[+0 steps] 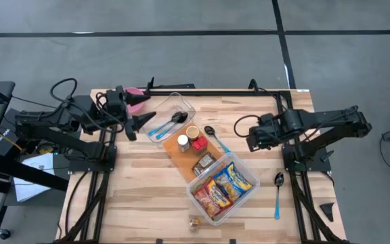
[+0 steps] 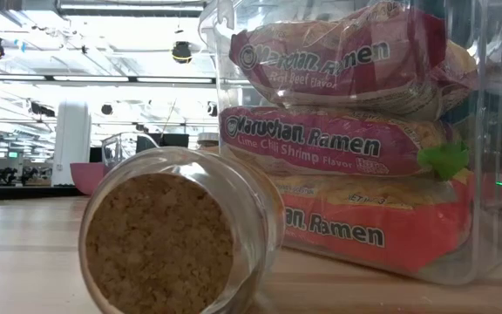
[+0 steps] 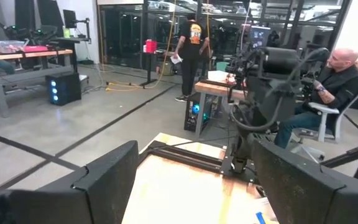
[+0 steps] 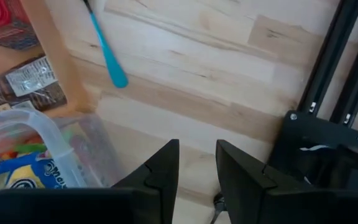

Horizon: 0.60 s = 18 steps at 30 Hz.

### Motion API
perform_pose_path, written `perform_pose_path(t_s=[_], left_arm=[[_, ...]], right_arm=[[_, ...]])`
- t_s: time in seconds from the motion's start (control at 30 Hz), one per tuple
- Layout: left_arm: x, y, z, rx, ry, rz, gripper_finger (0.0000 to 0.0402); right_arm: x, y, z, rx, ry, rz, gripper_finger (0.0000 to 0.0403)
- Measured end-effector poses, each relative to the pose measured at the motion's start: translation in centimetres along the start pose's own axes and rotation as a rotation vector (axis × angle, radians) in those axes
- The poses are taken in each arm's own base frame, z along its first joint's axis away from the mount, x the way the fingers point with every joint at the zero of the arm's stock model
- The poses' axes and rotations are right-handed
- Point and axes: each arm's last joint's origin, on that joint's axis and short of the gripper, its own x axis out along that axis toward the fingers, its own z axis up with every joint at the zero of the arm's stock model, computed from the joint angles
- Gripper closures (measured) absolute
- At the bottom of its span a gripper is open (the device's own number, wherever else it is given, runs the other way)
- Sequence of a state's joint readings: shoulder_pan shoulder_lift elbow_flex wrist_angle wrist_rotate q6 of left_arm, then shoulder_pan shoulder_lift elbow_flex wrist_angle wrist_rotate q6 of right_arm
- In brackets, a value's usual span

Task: Pick & Place Food Item
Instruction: Put the blue spoon into the top transparent bin

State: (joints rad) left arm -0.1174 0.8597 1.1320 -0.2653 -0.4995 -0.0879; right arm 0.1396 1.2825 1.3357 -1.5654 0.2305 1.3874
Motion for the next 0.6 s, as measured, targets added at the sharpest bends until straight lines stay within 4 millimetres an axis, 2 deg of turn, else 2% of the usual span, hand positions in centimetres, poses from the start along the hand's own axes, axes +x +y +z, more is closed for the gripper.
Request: perform_pose_path(t_s=[0.33, 0.6], left_arm=[[0.04, 0.11, 0.01, 0.0, 0.0, 0.008, 0.0092], [0.04, 0.12, -0.03, 0.002, 0.003, 0.008, 0.0092]], right_arm=[[0.73, -0.01, -0.34, -0.002, 0.031, -0.018, 0.0301], [0.53, -0.39, -0.46, 0.079, 0.065, -0.018, 0.0301]])
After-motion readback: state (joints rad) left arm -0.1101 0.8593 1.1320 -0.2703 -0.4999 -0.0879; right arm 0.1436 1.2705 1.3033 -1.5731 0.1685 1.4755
